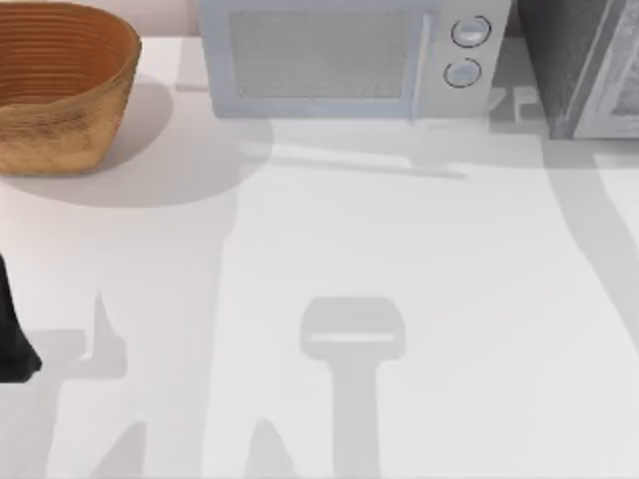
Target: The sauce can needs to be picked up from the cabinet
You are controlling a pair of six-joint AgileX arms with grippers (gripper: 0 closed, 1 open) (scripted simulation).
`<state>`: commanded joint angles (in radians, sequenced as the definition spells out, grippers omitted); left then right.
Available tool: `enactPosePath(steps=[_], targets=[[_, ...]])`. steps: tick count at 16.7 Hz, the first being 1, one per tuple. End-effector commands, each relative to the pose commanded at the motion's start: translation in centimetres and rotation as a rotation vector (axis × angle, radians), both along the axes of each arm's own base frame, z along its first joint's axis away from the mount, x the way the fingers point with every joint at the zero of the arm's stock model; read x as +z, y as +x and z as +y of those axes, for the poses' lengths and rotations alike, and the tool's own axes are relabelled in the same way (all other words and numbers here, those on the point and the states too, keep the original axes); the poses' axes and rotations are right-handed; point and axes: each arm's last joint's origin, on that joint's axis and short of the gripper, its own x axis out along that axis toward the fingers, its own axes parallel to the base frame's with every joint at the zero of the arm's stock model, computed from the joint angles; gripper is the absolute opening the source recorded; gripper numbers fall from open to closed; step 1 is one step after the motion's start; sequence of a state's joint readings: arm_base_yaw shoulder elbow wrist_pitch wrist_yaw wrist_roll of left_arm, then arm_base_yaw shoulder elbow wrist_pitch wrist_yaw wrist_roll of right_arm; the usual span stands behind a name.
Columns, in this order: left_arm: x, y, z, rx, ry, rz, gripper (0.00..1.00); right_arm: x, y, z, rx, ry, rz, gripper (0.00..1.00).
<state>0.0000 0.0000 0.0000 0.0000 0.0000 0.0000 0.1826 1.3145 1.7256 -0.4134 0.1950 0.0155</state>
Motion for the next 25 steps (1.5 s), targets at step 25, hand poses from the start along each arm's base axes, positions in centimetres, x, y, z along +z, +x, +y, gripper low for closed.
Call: enactPosePath(steps=[25], targets=[[0.0,0.0,0.0,0.000,0.000,0.000,1.00,-0.1,9.1,-0.7,-0.009,0.000,-0.009,1.00]])
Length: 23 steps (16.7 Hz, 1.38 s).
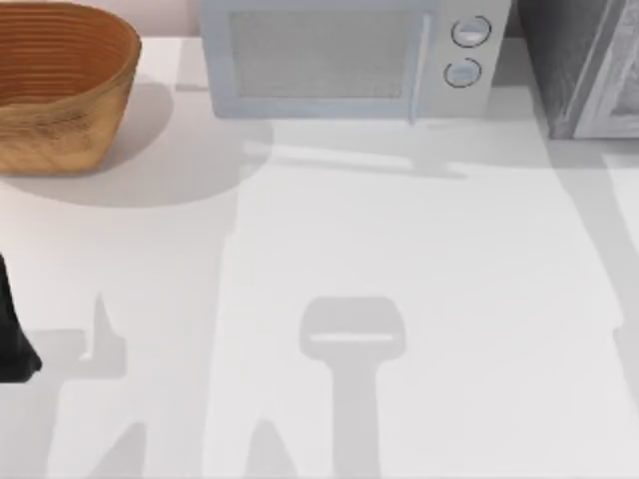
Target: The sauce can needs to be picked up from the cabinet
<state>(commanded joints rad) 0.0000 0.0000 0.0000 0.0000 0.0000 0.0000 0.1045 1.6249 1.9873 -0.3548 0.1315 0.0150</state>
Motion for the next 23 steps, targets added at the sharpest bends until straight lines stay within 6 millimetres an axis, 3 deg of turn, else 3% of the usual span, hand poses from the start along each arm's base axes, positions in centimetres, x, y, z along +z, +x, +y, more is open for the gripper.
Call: enactPosePath(steps=[5,18,23], targets=[[0.00,0.00,0.00,0.000,0.000,0.000,1.00,-0.07,0.67,-0.04,0.000,0.000,0.000,1.00],[0.00,0.00,0.00,0.000,0.000,0.000,1.00,-0.07,0.67,-0.04,0.000,0.000,0.000,0.02],[0.00,0.00,0.00,0.000,0.000,0.000,1.00,-0.07,0.67,-0.04,0.000,0.000,0.000,0.00]])
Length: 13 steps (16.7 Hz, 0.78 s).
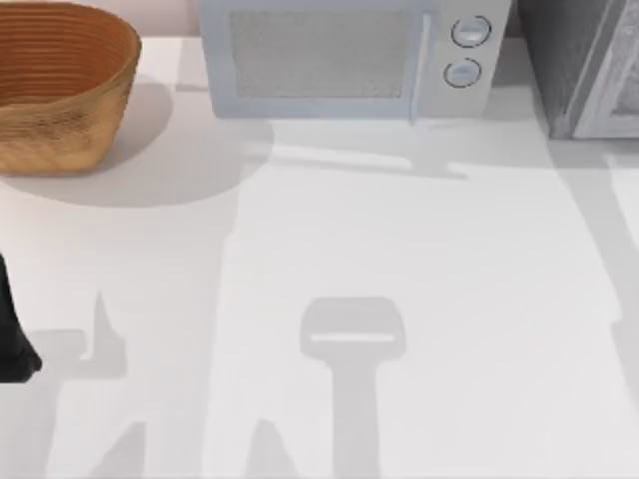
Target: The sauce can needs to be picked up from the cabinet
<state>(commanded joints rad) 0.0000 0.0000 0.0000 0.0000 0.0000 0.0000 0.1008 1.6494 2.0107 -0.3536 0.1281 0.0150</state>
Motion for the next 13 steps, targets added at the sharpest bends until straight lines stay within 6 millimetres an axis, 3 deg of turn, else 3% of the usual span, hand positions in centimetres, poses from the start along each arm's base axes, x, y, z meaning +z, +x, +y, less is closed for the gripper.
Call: enactPosePath(steps=[6,9,13], targets=[[0.0,0.0,0.0,0.000,0.000,0.000,1.00,0.4,-0.7,0.2,0.005,0.002,-0.002,0.00],[0.0,0.0,0.0,0.000,0.000,0.000,1.00,2.2,-4.6,0.9,0.015,0.001,0.001,0.00],[0.0,0.0,0.0,0.000,0.000,0.000,1.00,4.9,-12.6,0.8,0.010,0.000,0.007,0.00]])
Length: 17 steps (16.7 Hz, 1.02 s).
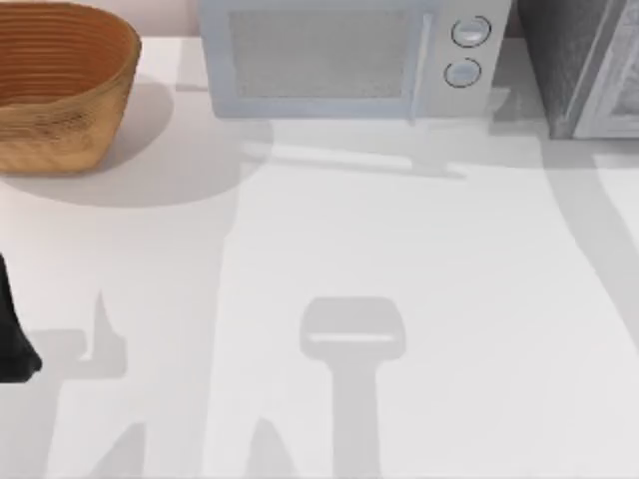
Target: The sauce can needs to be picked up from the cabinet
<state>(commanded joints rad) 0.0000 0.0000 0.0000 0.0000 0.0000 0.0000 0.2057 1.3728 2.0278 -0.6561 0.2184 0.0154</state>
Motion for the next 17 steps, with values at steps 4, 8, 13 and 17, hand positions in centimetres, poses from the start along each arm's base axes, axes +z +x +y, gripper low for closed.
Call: enactPosePath(steps=[4,8,13,17], targets=[[0.0,0.0,0.0,0.000,0.000,0.000,1.00,1.1,-5.3,-0.6,-0.008,0.002,-0.007,0.00],[0.0,0.0,0.0,0.000,0.000,0.000,1.00,1.1,-5.4,-0.6,-0.010,0.004,-0.009,0.00],[0.0,0.0,0.0,0.000,0.000,0.000,1.00,0.8,-7.7,-1.4,0.002,0.005,-0.076,0.00],[0.0,0.0,0.0,0.000,0.000,0.000,1.00,-1.8,-11.9,-2.6,0.029,-0.004,-0.168,0.00]])
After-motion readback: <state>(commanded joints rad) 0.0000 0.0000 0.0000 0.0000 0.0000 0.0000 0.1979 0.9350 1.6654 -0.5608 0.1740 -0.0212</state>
